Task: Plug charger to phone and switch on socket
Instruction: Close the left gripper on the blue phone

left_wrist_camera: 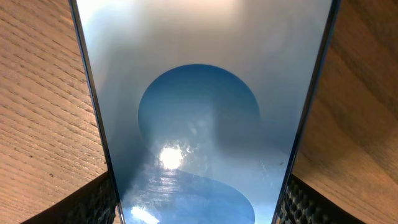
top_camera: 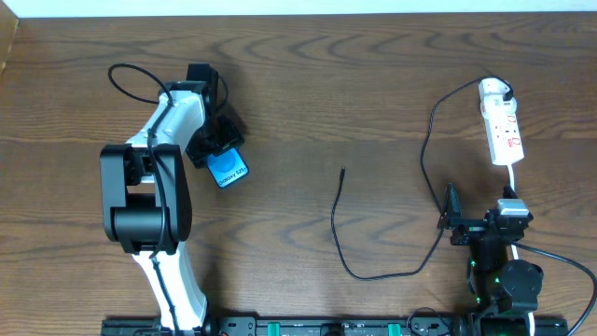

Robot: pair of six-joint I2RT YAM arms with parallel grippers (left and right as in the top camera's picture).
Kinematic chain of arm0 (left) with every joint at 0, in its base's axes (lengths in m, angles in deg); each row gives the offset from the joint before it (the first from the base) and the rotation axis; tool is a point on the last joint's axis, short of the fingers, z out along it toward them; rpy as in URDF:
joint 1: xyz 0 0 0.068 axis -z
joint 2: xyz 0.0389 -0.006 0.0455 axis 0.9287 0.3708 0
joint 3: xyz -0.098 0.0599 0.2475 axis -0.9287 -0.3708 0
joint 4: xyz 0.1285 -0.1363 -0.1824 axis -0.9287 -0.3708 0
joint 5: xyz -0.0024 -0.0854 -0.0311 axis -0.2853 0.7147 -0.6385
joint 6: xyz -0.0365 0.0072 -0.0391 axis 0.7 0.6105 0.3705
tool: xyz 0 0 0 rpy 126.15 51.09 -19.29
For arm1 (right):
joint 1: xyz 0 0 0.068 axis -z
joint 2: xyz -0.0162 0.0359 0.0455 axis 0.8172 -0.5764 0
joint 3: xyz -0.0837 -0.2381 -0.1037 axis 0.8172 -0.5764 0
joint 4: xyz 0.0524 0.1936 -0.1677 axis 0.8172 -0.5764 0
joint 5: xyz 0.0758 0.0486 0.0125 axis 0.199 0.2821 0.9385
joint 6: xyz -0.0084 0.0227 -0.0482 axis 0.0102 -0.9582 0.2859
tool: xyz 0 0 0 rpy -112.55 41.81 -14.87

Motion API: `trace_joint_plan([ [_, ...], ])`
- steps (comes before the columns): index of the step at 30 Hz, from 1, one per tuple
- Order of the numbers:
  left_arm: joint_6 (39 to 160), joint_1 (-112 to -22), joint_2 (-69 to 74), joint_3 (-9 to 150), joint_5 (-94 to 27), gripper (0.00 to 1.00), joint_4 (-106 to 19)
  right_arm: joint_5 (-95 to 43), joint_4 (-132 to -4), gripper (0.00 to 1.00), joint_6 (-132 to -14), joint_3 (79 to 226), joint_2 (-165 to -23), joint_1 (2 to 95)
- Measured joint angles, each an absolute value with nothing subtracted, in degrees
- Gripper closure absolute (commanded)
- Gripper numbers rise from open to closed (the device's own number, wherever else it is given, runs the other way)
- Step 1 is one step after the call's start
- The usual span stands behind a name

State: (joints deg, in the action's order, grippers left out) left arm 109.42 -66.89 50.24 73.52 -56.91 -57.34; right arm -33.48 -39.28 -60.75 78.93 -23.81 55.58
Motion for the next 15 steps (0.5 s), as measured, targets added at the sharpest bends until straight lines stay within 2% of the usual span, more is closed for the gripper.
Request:
trace_joint_plan([
  [3,109.42,-66.89,50.24,73.52,-56.91,0.69,-57.34,-33.48,-39.28,0.01,-60.75,78.93,-23.81,55.58],
  [10,109.42,-66.89,50.24,73.52,-56.91,0.93,-57.36,-33.48,-39.28,0.01,-60.75,78.93,-23.81,55.58],
  [15,109.4,-66.89,50.24,73.59,-56.88,0.93,-57.56,-33.48,-39.28,0.01,-60.75,78.93,-23.81,55.58],
])
